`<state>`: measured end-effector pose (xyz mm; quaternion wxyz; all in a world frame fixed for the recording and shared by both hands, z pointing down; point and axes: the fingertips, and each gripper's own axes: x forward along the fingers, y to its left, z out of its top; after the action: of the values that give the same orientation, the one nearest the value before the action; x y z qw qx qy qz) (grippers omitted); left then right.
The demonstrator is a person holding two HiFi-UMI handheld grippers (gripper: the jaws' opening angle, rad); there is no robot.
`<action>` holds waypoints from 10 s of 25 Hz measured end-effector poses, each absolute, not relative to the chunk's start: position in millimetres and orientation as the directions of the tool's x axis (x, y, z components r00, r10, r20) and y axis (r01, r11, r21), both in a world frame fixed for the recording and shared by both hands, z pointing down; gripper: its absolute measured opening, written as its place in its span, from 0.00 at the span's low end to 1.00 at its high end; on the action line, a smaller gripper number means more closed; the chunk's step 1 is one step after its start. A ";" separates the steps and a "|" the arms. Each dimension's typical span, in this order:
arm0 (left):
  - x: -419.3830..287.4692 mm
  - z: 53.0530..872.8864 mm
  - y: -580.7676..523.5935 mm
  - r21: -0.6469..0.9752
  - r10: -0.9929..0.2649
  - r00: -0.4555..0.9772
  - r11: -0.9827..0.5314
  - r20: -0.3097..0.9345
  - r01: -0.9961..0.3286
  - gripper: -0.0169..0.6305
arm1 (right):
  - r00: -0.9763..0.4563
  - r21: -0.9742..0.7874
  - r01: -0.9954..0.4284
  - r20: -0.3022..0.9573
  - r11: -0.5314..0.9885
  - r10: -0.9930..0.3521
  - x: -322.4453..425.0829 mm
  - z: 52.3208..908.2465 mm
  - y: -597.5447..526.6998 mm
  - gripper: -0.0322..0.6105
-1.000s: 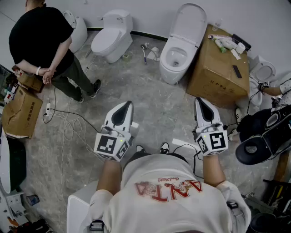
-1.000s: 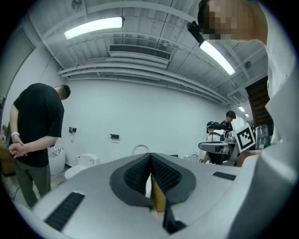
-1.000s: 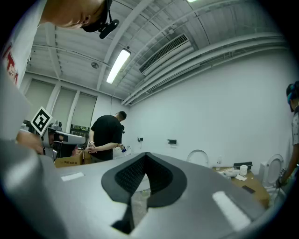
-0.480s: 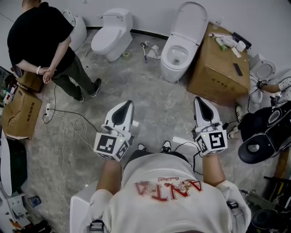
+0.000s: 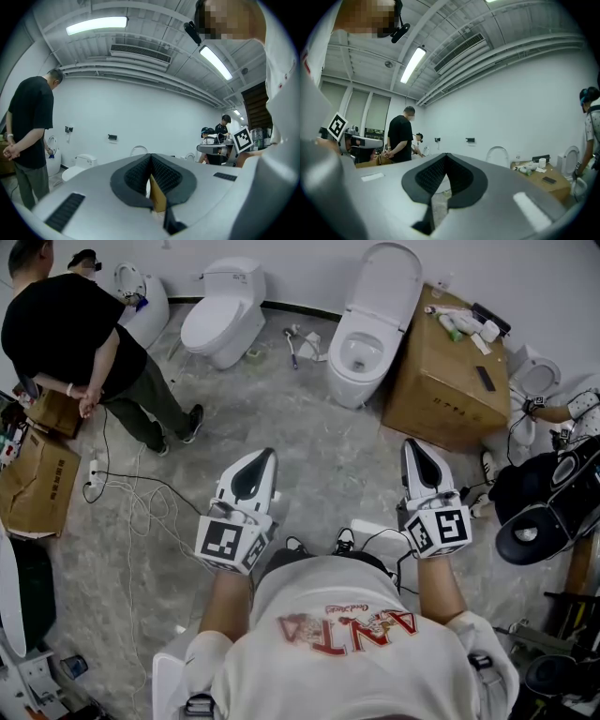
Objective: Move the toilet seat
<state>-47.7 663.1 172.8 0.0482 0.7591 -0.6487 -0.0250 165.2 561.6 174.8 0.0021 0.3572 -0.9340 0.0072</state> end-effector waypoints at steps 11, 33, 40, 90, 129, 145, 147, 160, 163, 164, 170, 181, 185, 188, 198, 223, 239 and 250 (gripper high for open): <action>-90.0 195.0 677.8 0.145 -0.983 0.185 -0.181 0.014 -0.973 0.04 | -0.739 0.019 -0.671 0.049 0.741 -0.671 118.1 187.6 581.8 0.05; -118.1 197.1 506.6 0.116 -0.981 0.173 -0.162 0.092 -0.980 0.04 | -0.751 -0.085 -0.661 0.079 0.746 -0.656 83.9 213.5 396.9 0.05; -80.1 199.0 417.3 0.112 -0.968 0.220 -0.207 0.124 -0.972 0.04 | -0.720 -0.121 -0.694 0.103 0.710 -0.686 128.2 226.5 319.7 0.05; -175.9 299.1 -14.4 0.249 -0.793 0.549 -0.493 0.263 -0.833 0.04 | -0.415 -0.135 -0.909 0.354 0.394 -0.838 67.1 323.8 -16.8 0.05; -115.7 755.5 -31.2 0.601 -0.541 0.530 -0.056 0.653 -0.797 0.21 | -0.468 -0.548 -0.836 0.711 0.003 -0.526 131.1 801.5 -25.2 0.34; -102.8 838.4 -6.4 0.711 -0.444 0.613 0.083 0.653 -0.698 0.22 | -0.566 -0.679 -0.723 0.685 -0.123 -0.458 111.4 860.4 -23.1 0.36; -102.3 837.1 -4.2 0.716 -0.441 0.619 0.085 0.650 -0.692 0.22 | -0.567 -0.688 -0.710 0.684 -0.149 -0.459 112.2 858.6 -21.3 0.36; -82.6 821.5 -6.9 0.828 -0.440 0.714 0.143 0.544 -0.542 0.32 | -0.578 -0.739 -0.655 0.624 -0.159 -0.526 115.0 812.6 -20.1 0.32; -74.8 812.9 -11.1 0.860 -0.447 0.741 0.162 0.501 -0.484 0.32 | -0.579 -0.744 -0.648 0.619 -0.161 -0.530 114.9 808.2 -20.5 0.32; -74.4 812.0 -12.3 0.862 -0.448 0.742 0.168 0.500 -0.479 0.32 | -0.583 -0.747 -0.647 0.615 -0.155 -0.532 114.9 806.7 -21.3 0.32; -79.1 800.2 -11.9 0.861 -0.450 0.741 0.159 0.499 -0.483 0.26 | -0.610 -0.786 -0.604 0.563 -0.132 -0.557 111.7 797.8 -20.5 0.31; -83.5 766.3 -21.5 0.884 -0.518 0.730 0.123 0.445 -0.451 0.26 | -0.705 -0.890 -0.448 0.406 -0.079 -0.582 100.4 758.0 -22.6 0.28; -81.6 744.4 -24.8 0.900 -0.537 0.735 0.122 0.414 -0.418 0.26 | -0.711 -0.907 -0.416 0.371 -0.068 -0.598 99.1 735.0 -28.5 0.28; -80.9 726.6 -30.1 0.906 -0.558 0.727 0.121 0.401 -0.407 0.26 | -0.705 -0.915 -0.398 0.355 -0.073 -0.614 99.8 718.6 -33.5 0.28; -76.3 678.0 -53.1 0.909 -0.627 0.671 0.164 0.396 -0.384 0.26 | -0.692 -0.913 -0.386 0.381 -0.132 -0.613 107.6 677.0 -50.4 0.28; -75.2 591.4 -114.0 0.928 -0.652 0.672 0.153 0.352 -0.339 0.26 | -0.700 -0.905 -0.408 0.393 -0.117 -0.596 111.0 593.0 -106.9 0.29; -71.6 528.2 -182.8 0.960 -0.592 0.773 0.004 0.229 -0.281 0.26 | -0.587 -0.922 -0.374 0.321 -0.102 -0.743 119.1 530.5 -176.7 0.30; -69.1 505.1 -223.5 0.964 -0.561 0.800 -0.014 0.212 -0.265 0.26 | -0.467 -0.922 -0.368 0.293 -0.117 -0.835 124.1 504.4 -216.5 0.30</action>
<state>-69.1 -223.5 505.1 0.6377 0.7025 -0.2938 -0.1160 124.1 -216.5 504.4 -0.2021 0.4752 -0.6328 0.5770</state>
